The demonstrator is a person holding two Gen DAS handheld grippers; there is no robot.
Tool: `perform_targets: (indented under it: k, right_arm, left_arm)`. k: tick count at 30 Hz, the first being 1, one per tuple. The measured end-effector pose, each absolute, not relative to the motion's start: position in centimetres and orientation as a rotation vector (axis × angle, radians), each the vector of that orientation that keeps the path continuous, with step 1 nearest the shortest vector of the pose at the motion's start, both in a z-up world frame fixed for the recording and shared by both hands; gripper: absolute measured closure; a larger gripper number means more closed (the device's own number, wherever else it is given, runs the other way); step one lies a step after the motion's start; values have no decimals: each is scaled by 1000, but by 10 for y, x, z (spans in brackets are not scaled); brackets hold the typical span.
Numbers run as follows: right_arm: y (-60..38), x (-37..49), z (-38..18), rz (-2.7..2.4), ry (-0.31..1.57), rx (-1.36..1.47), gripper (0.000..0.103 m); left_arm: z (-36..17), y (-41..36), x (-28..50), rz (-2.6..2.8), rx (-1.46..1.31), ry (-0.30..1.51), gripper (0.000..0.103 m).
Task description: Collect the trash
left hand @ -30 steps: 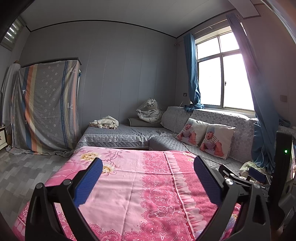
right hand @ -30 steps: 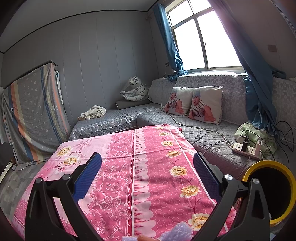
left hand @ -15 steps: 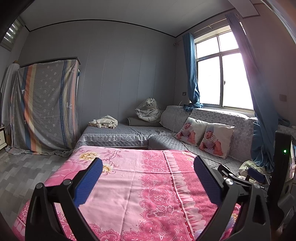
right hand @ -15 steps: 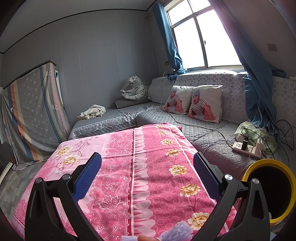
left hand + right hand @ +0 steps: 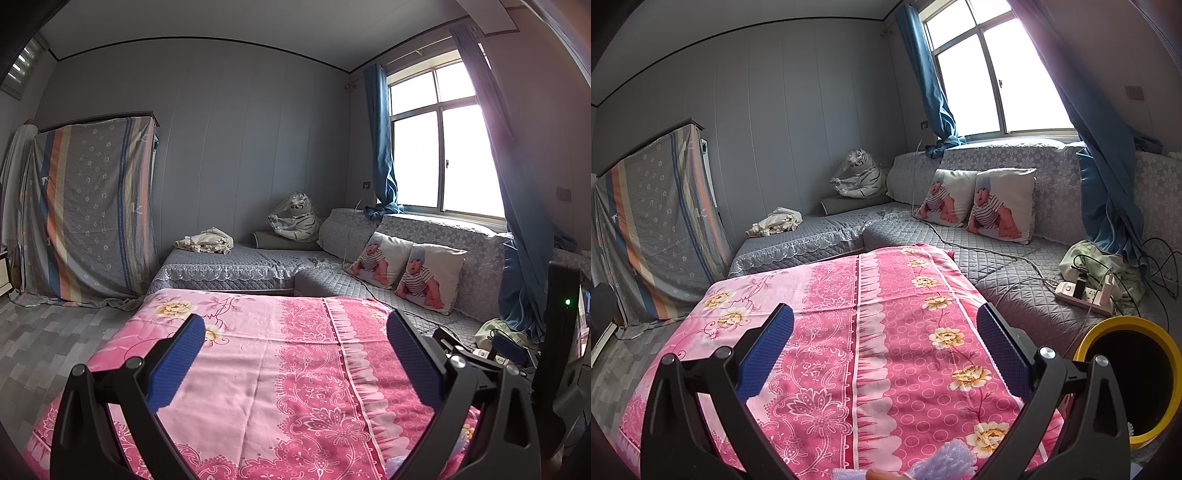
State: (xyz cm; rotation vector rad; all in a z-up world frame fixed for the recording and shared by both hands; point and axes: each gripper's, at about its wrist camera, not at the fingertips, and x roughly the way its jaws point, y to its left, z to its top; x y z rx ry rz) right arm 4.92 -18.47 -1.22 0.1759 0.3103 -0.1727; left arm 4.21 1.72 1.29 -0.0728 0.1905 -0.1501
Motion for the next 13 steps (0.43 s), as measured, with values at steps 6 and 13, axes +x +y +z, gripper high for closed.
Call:
perform_targets:
  k: [6,13]
  right_arm:
    - [-185,49,-12,-173,311,175,8]
    - [-184,50,-13,-171,315,176,8]
  left_arm:
    - [14,19,43,-150,-83,196,8]
    - [14,18,44,-151,-80,202,8]
